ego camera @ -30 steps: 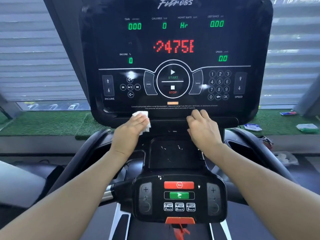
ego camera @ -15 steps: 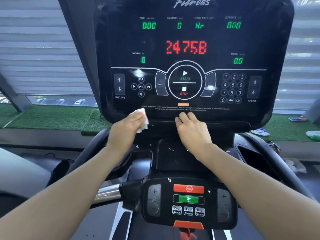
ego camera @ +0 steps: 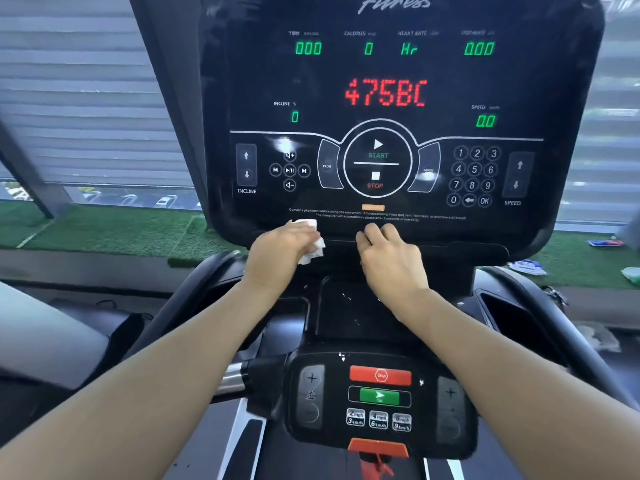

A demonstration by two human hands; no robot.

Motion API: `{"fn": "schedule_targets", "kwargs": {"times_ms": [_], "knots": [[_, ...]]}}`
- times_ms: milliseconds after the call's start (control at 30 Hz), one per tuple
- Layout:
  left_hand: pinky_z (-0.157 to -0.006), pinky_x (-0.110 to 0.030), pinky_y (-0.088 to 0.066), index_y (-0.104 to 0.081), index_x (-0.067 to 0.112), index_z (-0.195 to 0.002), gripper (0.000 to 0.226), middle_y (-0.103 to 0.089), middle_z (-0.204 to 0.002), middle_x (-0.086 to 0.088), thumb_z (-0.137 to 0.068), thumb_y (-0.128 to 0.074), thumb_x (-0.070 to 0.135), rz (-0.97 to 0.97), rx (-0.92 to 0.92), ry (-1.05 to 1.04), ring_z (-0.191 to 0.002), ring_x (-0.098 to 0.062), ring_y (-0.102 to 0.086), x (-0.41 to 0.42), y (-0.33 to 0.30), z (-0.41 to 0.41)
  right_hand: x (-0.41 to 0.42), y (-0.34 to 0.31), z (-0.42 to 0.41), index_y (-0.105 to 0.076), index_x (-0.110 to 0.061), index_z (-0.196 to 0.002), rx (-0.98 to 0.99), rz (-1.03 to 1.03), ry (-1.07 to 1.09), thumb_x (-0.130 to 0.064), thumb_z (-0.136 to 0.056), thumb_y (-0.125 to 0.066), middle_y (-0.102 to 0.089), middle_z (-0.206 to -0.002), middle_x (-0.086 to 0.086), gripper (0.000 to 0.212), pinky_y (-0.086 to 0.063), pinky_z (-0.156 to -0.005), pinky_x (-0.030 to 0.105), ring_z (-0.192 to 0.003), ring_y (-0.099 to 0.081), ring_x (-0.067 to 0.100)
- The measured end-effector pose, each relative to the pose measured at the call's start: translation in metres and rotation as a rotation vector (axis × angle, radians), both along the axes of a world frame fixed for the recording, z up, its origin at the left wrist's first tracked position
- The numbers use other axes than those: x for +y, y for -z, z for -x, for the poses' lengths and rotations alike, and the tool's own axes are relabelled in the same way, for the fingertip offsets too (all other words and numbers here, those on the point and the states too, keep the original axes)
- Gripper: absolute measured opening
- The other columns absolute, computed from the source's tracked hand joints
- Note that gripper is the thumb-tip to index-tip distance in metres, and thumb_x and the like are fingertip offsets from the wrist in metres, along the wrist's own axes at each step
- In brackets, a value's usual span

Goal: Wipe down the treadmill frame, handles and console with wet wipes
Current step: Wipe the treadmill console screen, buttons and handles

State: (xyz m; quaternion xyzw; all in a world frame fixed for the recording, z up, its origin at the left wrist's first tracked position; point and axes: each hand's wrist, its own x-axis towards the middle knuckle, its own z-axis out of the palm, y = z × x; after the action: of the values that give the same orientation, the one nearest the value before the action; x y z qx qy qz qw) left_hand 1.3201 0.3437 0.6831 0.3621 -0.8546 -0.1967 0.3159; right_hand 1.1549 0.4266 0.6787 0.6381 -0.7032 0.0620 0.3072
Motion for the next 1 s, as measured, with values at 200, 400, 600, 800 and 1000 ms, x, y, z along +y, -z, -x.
{"fn": "schedule_targets", "kwargs": {"times_ms": [200,400,600,800,1000], "knots": [[-0.086,-0.041,-0.047,-0.075,0.011,-0.092,0.036,-0.071,-0.097,-0.009,-0.076,-0.049,0.030,0.070,-0.173,-0.037,-0.091,-0.021,-0.063,-0.004,-0.015,-0.006,0.001,-0.002,0.001,-0.070,-0.011,-0.077,-0.003,0.000,-0.002,-0.009,-0.042,-0.088,-0.056,-0.073,-0.001,0.039,-0.001,-0.042,0.018,-0.065,-0.055,0.020],[-0.090,-0.035,-0.045,-0.074,0.010,-0.097,0.036,-0.071,-0.103,-0.007,-0.083,-0.048,0.031,0.060,-0.146,-0.088,-0.099,-0.025,-0.064,-0.009,-0.013,-0.013,0.000,0.000,0.000,-0.067,-0.011,-0.072,-0.012,-0.013,0.012,-0.013,-0.041,-0.090,-0.054,-0.072,-0.002,0.038,-0.002,-0.042,0.018,-0.065,-0.053,0.019],[-0.095,-0.036,-0.044,-0.069,0.015,-0.111,0.046,-0.067,-0.112,-0.003,-0.088,-0.036,0.036,0.024,-0.181,-0.071,-0.107,-0.021,-0.059,-0.001,-0.002,0.011,0.001,-0.001,0.001,-0.065,-0.011,-0.071,-0.014,-0.014,-0.005,-0.011,-0.042,-0.090,-0.054,-0.072,-0.001,0.038,-0.001,-0.041,0.016,-0.065,-0.054,0.020],[-0.111,-0.026,-0.032,-0.065,0.011,-0.120,0.033,-0.060,-0.130,-0.002,-0.089,-0.056,0.018,-0.132,0.103,-0.072,-0.125,-0.011,-0.049,-0.009,0.007,-0.025,0.001,0.000,0.002,-0.066,-0.009,-0.071,-0.042,-0.013,-0.003,-0.008,-0.035,-0.091,-0.053,-0.070,0.000,0.044,0.003,-0.046,0.014,-0.063,-0.053,0.021],[-0.092,-0.019,-0.041,-0.067,0.020,-0.115,0.024,-0.067,-0.109,0.007,-0.093,-0.058,0.022,-0.048,0.102,-0.333,-0.099,-0.007,-0.061,-0.022,0.013,-0.058,0.001,0.000,0.001,-0.065,-0.010,-0.068,-0.035,-0.033,0.002,-0.009,-0.033,-0.091,-0.053,-0.069,-0.002,0.044,0.006,-0.048,0.014,-0.062,-0.053,0.020]]}}
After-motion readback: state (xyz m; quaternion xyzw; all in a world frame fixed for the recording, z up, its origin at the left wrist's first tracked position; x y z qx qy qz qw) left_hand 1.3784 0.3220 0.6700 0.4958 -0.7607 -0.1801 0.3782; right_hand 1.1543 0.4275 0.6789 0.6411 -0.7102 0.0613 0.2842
